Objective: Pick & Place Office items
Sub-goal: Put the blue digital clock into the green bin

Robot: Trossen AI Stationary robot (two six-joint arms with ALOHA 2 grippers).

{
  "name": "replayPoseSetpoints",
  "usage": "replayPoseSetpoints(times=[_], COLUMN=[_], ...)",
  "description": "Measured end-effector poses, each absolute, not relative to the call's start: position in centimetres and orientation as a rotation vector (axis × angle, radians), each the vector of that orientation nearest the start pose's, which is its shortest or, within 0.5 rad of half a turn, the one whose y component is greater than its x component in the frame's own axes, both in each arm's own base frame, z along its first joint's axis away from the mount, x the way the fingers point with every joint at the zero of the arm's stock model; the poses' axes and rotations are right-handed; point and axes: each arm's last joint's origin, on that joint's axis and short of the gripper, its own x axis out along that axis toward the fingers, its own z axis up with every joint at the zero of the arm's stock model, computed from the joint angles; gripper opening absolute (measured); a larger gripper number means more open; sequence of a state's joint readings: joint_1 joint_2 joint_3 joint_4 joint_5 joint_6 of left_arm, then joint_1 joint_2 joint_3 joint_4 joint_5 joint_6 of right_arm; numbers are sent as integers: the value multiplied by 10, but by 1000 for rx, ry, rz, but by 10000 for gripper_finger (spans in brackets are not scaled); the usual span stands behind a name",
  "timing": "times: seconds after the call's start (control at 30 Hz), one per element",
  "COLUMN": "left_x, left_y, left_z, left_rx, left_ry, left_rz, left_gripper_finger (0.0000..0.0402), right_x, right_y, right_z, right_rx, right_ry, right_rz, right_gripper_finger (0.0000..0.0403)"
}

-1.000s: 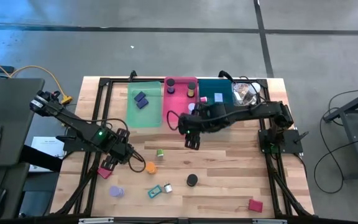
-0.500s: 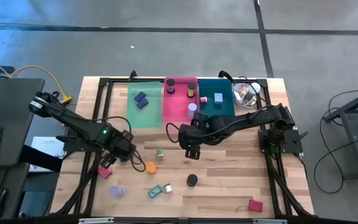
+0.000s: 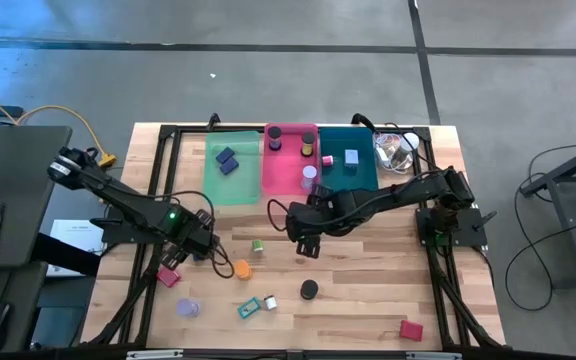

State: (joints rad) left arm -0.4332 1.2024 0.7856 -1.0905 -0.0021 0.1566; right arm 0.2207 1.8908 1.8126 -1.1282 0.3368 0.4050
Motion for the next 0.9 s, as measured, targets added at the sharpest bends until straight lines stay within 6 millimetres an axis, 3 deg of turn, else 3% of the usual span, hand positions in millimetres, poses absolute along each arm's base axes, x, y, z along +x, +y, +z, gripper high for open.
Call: replayPoseSetpoints(times=[0.43, 0.9], left_x=[178, 184], left_y=[-82, -83], left_z=[179, 175], left_rx=[494, 596], left_ry=[1636, 1551], left_rz=[-446, -530], left_gripper_finger=[269, 269], right_x=[382, 382], right_y=[77, 78], right_z=[307, 307], right_rx=[23, 28], right_ry=[1091, 1086], right_rz=[-281, -280], right_gripper_finger=[268, 268])
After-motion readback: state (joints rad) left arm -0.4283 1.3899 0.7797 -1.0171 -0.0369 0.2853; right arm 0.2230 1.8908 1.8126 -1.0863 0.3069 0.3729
